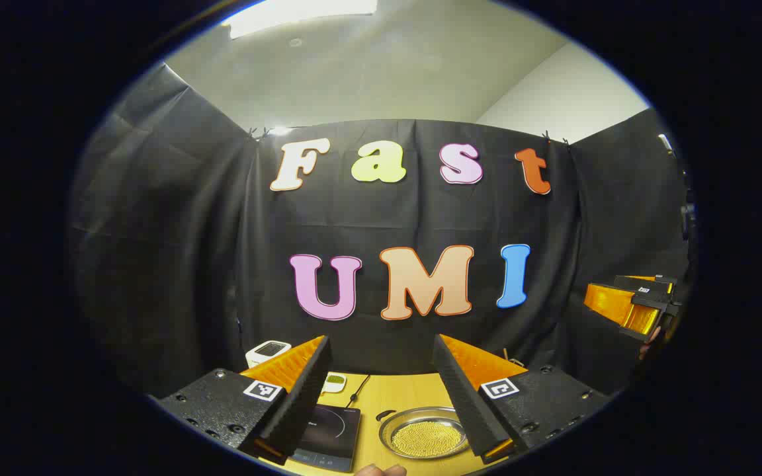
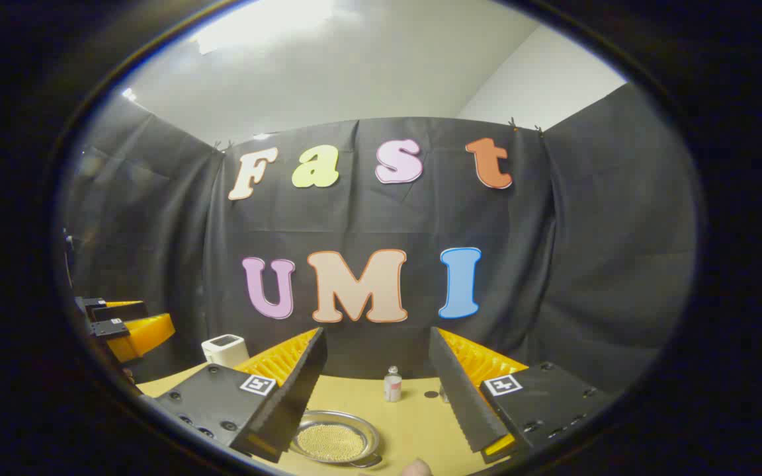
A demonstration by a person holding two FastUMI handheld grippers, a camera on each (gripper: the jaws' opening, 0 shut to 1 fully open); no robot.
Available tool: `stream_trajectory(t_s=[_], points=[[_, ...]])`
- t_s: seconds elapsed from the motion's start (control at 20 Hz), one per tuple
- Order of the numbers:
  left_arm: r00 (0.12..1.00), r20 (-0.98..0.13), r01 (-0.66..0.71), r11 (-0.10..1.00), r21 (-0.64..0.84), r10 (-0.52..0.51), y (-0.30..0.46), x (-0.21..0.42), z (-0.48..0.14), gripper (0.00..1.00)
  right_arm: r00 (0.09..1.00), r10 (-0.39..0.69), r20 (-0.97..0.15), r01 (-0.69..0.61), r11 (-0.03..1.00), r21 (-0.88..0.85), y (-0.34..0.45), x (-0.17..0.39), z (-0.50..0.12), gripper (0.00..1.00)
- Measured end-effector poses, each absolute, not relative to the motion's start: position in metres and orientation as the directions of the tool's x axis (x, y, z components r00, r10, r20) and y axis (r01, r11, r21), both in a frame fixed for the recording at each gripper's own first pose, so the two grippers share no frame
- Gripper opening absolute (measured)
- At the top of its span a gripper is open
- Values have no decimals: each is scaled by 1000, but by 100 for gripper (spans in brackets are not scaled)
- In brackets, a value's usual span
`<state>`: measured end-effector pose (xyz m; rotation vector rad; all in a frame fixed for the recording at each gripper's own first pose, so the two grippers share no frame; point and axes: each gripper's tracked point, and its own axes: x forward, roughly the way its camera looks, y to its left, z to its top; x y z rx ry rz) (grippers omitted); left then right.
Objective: First push the handle of the pot to place it horizontally, then grasp the pot with both hands and set it on the induction cooktop.
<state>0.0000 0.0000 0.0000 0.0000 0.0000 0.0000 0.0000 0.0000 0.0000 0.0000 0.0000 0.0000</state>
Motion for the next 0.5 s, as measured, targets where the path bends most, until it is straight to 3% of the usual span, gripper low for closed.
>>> stream_trajectory(t_s=[0.5], points=[[1000,-8,-21,1000,14,22,-6,-9,1,93,999,43,3,-43,999,12,0,-4,2,99]])
